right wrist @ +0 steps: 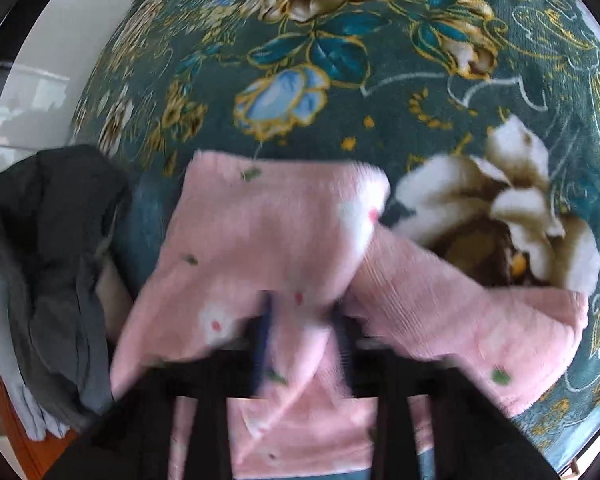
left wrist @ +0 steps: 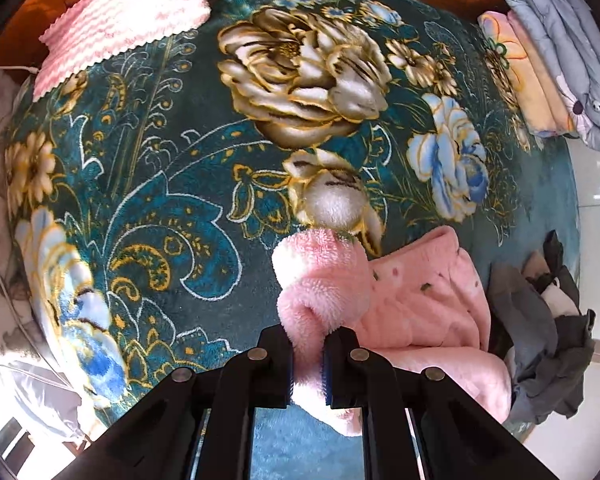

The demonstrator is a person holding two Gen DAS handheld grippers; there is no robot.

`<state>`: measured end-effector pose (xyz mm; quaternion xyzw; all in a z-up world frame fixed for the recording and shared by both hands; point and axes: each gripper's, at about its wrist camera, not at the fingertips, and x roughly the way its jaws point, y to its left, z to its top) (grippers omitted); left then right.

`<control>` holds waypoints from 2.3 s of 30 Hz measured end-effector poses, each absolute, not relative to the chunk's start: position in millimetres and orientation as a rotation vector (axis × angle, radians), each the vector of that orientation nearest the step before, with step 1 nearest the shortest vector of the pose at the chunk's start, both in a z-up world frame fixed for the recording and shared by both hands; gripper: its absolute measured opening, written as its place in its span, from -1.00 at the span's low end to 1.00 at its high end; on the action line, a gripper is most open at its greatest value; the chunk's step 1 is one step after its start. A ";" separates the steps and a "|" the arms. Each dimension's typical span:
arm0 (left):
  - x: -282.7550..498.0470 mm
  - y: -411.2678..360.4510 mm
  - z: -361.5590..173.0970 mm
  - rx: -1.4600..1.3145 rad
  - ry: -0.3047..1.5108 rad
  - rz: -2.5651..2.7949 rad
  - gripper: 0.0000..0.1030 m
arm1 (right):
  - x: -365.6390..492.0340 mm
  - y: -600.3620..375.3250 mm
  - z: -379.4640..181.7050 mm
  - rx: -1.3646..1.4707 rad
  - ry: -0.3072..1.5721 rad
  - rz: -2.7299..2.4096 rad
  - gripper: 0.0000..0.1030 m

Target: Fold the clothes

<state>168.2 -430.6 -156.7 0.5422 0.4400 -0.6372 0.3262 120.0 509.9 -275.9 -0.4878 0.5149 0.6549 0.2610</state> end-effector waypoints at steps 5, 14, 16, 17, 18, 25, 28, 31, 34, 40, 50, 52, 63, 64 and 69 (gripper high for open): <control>160.2 -429.4 -127.5 1.355 1.191 -1.750 -0.80 | 105.4 522.6 -221.1 -1.268 1.390 1.929 -0.96; 193.2 -423.0 -78.7 1.357 1.149 -1.920 -0.80 | 215.5 558.5 -96.2 -1.084 1.150 2.169 -0.96; 209.4 -420.3 -106.5 1.420 1.117 -1.823 -0.80 | 251.4 565.5 -116.1 -1.149 1.087 2.075 -0.96; 217.6 -418.9 -121.4 1.452 1.100 -1.771 -0.80 | 268.7 568.6 -134.7 -1.195 1.069 2.006 -0.96; 225.9 -417.6 -136.3 1.482 1.083 -1.719 -0.79 | 285.6 570.3 -158.9 -1.238 1.074 1.921 -0.96; 231.7 -419.4 -154.5 1.533 1.049 -1.597 -0.79 | 348.2 569.2 -252.1 -1.384 1.106 1.599 -0.96; 229.9 -421.1 -155.3 1.542 1.042 -1.565 -0.72 | 346.3 571.5 -246.8 -1.392 1.095 1.615 -0.95; 228.2 -422.7 -156.1 1.551 1.034 -1.533 -0.55 | 349.2 578.3 -232.2 -1.368 1.118 1.631 -0.90; 226.5 -424.4 -156.9 1.559 1.027 -1.501 -0.14 | 350.3 582.1 -212.8 -1.341 1.092 1.634 -0.78; 223.4 -433.6 -137.0 1.440 1.032 -1.488 0.02 | 311.7 589.8 -184.4 -1.308 1.098 1.779 -0.44; 160.9 -325.5 -116.6 1.525 1.056 -1.649 0.02 | 137.1 557.7 -276.5 -1.683 1.073 1.989 -0.32; 157.1 -298.6 -112.0 1.522 1.062 -1.663 0.03 | 120.6 555.6 -298.0 -1.765 1.062 1.961 -0.32; 148.3 -212.1 -134.5 1.537 1.186 -1.637 0.03 | 64.4 594.7 -233.4 -1.735 0.960 2.158 -0.89; 147.0 -209.7 -135.5 1.539 1.193 -1.637 0.03 | 52.3 597.6 -215.2 -1.708 0.903 2.213 -0.89; 147.9 -202.1 -138.8 1.548 1.209 -1.630 0.03 | 3.4 543.6 -151.6 -1.671 0.484 2.446 -0.89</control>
